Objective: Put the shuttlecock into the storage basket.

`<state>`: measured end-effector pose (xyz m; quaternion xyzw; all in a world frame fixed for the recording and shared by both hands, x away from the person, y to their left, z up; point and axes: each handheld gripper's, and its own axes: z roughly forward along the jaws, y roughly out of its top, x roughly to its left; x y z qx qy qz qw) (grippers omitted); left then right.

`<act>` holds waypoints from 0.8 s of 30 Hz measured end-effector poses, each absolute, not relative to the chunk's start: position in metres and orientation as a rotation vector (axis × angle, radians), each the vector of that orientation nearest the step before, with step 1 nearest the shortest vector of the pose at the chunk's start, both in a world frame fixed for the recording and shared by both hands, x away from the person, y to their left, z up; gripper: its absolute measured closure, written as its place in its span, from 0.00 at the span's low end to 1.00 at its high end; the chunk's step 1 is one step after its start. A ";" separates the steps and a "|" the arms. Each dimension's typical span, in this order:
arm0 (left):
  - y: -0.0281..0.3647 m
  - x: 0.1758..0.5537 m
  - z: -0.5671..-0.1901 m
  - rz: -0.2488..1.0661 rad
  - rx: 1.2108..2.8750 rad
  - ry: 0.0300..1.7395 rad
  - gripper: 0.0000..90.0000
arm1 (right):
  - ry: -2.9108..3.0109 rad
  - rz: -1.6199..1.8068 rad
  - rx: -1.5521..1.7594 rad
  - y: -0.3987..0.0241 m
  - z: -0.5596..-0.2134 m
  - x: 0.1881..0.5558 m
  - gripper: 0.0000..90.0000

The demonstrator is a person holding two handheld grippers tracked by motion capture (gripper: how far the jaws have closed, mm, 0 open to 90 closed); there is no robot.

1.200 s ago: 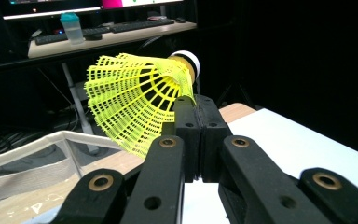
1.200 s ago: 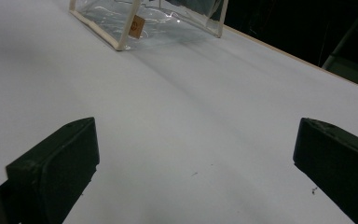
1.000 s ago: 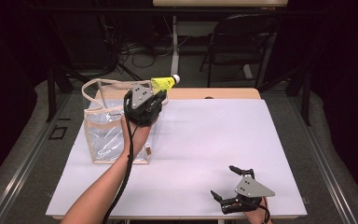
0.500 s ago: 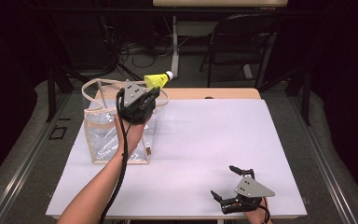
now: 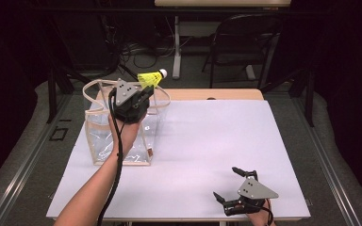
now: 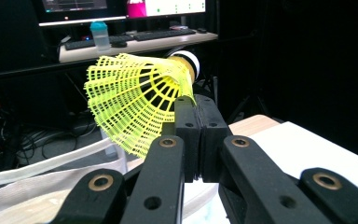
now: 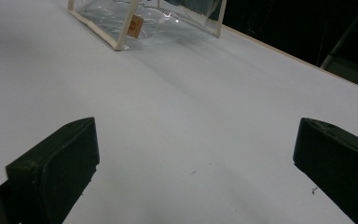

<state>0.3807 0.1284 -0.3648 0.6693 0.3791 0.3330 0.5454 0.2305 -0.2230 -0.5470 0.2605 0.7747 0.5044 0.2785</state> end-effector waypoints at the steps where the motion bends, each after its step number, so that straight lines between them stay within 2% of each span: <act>1: 0.128 0.381 -0.365 0.790 1.587 0.899 0.99 | 2.077 1.354 0.697 -0.223 -0.547 0.230 0.00; 24: 0.167 0.383 -0.364 0.834 1.554 0.966 0.99 | 2.083 1.351 0.698 -0.222 -0.547 0.231 0.00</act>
